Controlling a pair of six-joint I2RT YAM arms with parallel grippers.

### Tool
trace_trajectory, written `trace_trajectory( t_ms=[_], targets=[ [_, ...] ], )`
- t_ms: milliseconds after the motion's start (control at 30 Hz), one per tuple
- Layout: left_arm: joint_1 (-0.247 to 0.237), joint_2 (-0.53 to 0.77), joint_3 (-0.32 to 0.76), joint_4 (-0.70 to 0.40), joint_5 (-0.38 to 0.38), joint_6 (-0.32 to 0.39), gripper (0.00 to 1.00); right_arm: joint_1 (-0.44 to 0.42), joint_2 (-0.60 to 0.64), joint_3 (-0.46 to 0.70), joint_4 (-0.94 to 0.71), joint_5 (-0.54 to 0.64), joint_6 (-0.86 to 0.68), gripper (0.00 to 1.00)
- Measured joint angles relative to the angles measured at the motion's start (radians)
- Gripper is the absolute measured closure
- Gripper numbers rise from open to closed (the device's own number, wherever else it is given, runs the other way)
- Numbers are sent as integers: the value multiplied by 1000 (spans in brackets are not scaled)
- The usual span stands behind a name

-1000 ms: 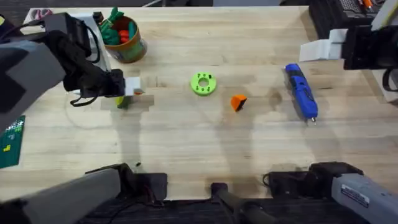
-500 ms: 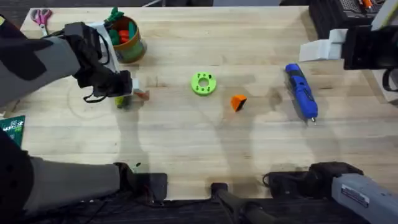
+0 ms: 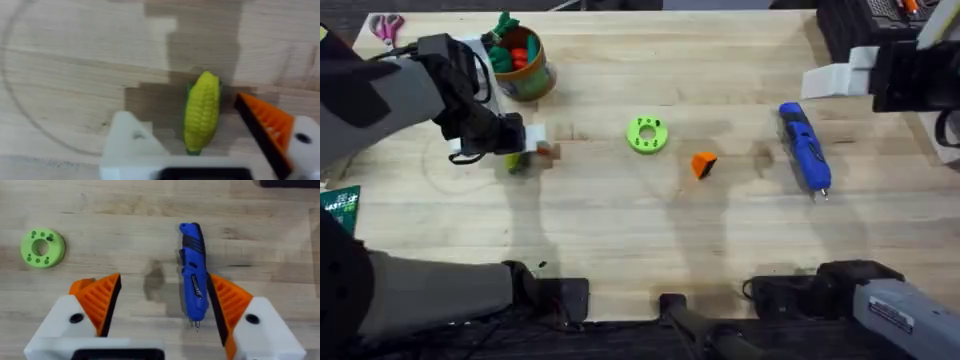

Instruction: Pick up the gripper from the table and insert it into the empty holder that is missing its gripper. Then pick up a screw, insert it into the mounting hole, and use the screwdriver to tighten it. Finally, clean up the table by picking up the vegetable and placing it into the bucket.

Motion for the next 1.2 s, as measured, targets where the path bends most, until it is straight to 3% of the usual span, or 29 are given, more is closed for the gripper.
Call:
trace_trajectory(
  t_ms=[67,267,600,733,867,1033,1200],
  targets=[
    [-3,-4,11,-20,23,-28,15,0,0,0,0,0,0,8],
    [-5,-132,30,-29,165,-42,15,0,0,0,0,0,0,7],
    [-5,-413,52,4,516,-56,15,0,0,0,0,0,0,7],
    [-6,-469,55,-59,641,-126,15,0,0,0,0,0,0,7],
    [-6,-474,56,-136,693,-231,15,0,0,0,0,0,0,8],
    [-6,-473,56,-159,696,-287,15,0,0,0,0,0,0,8],
    [-28,-484,33,-30,670,-294,15,0,0,0,0,0,0,8]
  ],
)
